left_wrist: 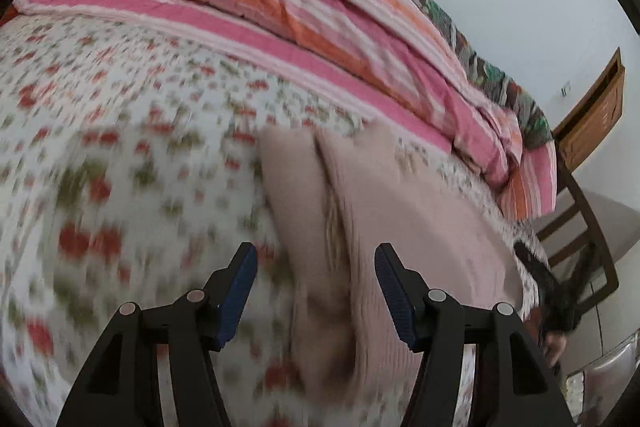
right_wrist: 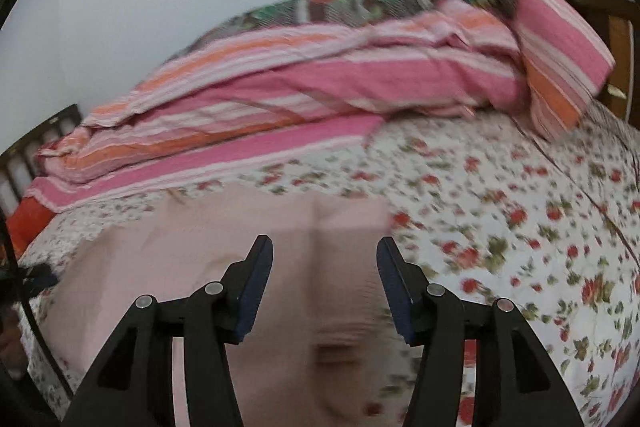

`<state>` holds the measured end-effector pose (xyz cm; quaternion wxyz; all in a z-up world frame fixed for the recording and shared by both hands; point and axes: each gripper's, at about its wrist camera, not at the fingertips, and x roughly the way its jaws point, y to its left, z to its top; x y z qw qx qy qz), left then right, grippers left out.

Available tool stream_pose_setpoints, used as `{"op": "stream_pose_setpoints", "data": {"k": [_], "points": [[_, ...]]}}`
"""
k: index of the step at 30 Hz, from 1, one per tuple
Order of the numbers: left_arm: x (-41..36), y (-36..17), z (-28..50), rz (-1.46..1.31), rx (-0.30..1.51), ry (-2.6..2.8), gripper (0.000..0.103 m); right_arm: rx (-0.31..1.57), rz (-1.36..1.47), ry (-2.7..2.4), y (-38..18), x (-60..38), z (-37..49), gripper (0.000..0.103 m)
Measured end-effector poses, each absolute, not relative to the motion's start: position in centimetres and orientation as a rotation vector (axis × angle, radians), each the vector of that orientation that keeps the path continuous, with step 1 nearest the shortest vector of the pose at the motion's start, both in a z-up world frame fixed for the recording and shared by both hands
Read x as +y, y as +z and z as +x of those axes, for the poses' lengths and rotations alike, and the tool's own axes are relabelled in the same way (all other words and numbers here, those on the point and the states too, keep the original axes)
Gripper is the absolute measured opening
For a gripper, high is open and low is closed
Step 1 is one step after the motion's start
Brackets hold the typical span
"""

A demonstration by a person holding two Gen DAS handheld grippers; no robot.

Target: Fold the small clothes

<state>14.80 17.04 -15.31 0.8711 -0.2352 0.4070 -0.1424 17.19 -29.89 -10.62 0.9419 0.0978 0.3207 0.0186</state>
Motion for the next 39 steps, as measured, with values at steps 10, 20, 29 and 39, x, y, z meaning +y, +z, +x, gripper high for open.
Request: {"op": "stream_pose_setpoints", "data": {"k": [10, 20, 29, 39], "points": [[14.3, -18.6, 9.3, -0.649, 0.826, -0.321, 0.061, 0.649, 0.327, 0.081, -10.4, -33.4, 16.1, 0.053], [12.8, -18.5, 11.8, -0.799, 0.742, -0.256, 0.06, 0.603, 0.414, 0.069, -9.4, -36.5, 14.9, 0.053], [11.5, -18.3, 14.1, -0.838, 0.706, -0.208, 0.051, 0.574, 0.493, 0.068, -8.9, -39.6, 13.3, 0.054], [9.6, -15.0, 15.8, -0.761, 0.678, -0.078, 0.02, 0.557, 0.462, -0.015, -8.8, -42.9, 11.7, 0.054]]}}
